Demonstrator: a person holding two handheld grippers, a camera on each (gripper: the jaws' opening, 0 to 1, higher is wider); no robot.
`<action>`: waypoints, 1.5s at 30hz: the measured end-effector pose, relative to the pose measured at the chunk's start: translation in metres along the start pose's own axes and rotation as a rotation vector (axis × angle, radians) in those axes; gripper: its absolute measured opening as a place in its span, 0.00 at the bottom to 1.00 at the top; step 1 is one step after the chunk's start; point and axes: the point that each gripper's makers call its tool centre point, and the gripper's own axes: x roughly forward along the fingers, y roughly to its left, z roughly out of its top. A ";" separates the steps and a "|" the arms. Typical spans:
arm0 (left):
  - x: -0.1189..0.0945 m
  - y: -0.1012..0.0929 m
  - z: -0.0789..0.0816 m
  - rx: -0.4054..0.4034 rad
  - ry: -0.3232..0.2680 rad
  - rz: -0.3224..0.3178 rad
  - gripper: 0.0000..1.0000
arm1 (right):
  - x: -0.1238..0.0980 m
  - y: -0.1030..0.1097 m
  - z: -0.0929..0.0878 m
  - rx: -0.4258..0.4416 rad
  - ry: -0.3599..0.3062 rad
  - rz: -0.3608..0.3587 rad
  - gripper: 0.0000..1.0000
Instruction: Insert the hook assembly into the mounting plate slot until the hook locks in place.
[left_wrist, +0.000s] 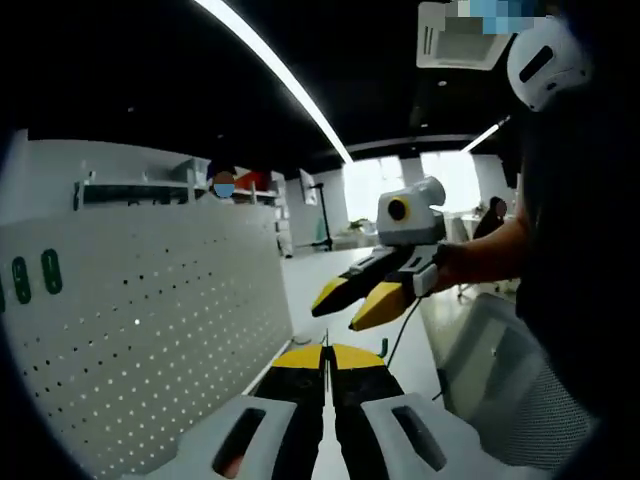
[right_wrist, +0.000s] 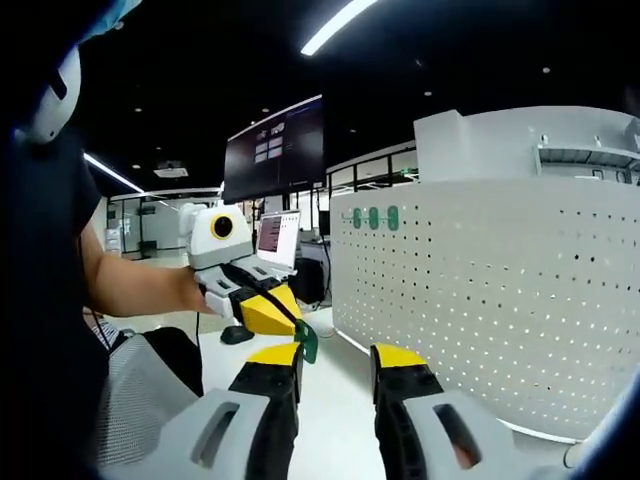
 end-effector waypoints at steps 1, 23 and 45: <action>0.000 -0.002 0.001 0.002 -0.002 -0.006 0.01 | 0.000 0.002 0.001 -0.007 0.001 0.008 0.23; 0.001 -0.023 0.015 -0.024 -0.060 -0.096 0.01 | 0.001 0.034 0.002 -0.111 0.023 0.141 0.06; 0.000 -0.024 0.002 -0.028 -0.032 -0.121 0.03 | -0.001 0.043 -0.002 -0.087 0.059 0.183 0.00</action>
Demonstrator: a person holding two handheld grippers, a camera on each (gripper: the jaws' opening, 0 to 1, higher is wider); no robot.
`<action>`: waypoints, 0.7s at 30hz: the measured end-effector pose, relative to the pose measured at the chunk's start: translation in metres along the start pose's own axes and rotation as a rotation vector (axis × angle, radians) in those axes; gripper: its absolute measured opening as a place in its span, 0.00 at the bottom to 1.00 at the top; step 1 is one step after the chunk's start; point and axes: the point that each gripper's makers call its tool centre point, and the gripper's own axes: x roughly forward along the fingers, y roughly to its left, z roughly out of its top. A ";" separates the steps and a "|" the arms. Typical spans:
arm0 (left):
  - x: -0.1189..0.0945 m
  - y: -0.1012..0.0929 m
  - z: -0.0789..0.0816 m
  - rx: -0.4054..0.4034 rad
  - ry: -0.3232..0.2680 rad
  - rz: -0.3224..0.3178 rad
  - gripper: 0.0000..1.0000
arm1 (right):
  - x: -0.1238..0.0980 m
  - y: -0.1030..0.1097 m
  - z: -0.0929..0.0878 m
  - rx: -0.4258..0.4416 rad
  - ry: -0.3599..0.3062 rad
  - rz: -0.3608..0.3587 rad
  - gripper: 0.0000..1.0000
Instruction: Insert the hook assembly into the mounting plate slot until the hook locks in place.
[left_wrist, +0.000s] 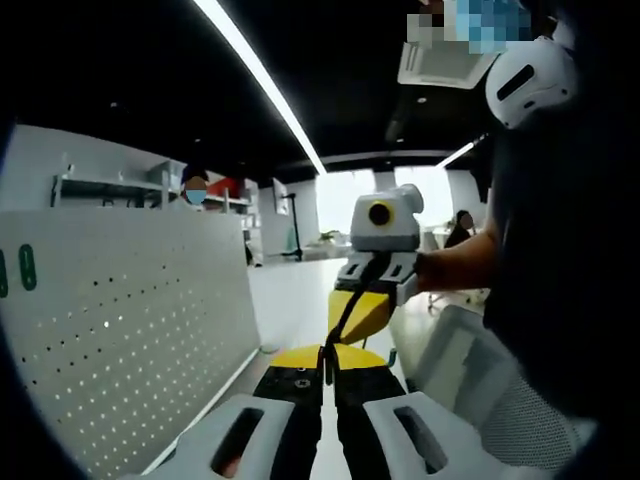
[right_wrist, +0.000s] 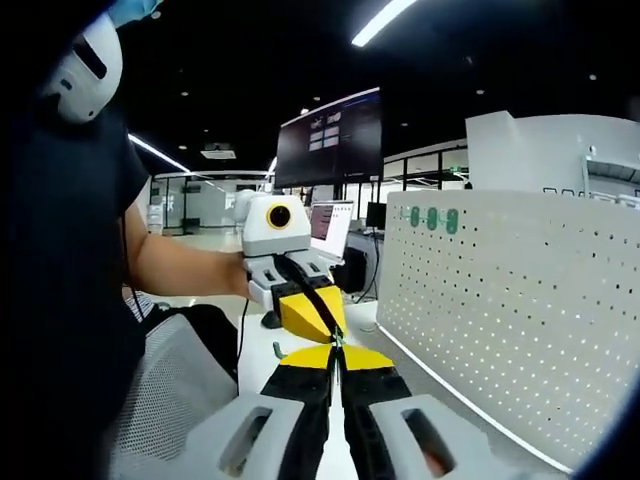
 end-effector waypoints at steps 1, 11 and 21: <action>0.000 0.000 0.000 0.001 0.001 0.000 0.03 | 0.000 0.000 0.000 0.001 0.002 0.000 0.00; 0.000 0.011 0.000 -0.023 -0.017 0.050 0.03 | 0.000 -0.011 -0.004 0.048 0.013 -0.045 0.00; -0.001 0.010 0.000 -0.095 -0.012 0.051 0.16 | -0.004 -0.031 -0.009 0.064 0.026 -0.146 0.00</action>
